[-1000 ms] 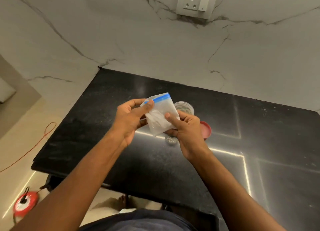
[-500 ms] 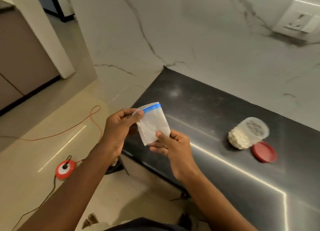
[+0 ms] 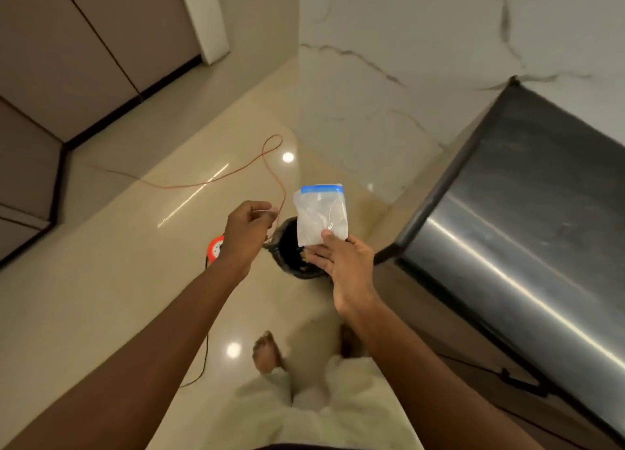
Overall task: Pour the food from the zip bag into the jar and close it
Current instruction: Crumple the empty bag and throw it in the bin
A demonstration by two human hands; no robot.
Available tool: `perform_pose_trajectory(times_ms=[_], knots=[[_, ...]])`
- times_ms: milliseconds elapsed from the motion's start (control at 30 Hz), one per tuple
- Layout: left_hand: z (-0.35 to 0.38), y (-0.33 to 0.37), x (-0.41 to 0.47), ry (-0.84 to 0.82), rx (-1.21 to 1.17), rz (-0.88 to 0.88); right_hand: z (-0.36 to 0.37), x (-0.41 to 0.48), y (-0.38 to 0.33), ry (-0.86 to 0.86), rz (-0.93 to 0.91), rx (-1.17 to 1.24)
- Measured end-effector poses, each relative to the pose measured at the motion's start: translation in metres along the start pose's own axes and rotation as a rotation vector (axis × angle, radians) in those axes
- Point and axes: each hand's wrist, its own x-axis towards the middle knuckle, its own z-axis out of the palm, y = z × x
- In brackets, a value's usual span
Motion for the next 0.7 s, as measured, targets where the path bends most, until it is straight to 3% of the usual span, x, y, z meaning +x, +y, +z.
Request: perform_pose_trajectory(times_ms=[333, 533, 700], knots=[[0.004, -0.136, 0.124, -0.088, 0.141, -0.137, -0.006, 0.222, 0.153, 0.322, 0.176, -0.273], [0.033, -0.249, 0.204, -0.124, 0.145, -0.189, -0.053, 0.366, 0.274, 0.359, 0.234, -0.526], [0.055, -0.32, 0.255, -0.155, 0.12, -0.199, -0.082, 0.461, 0.347, 0.354, 0.294, -0.599]])
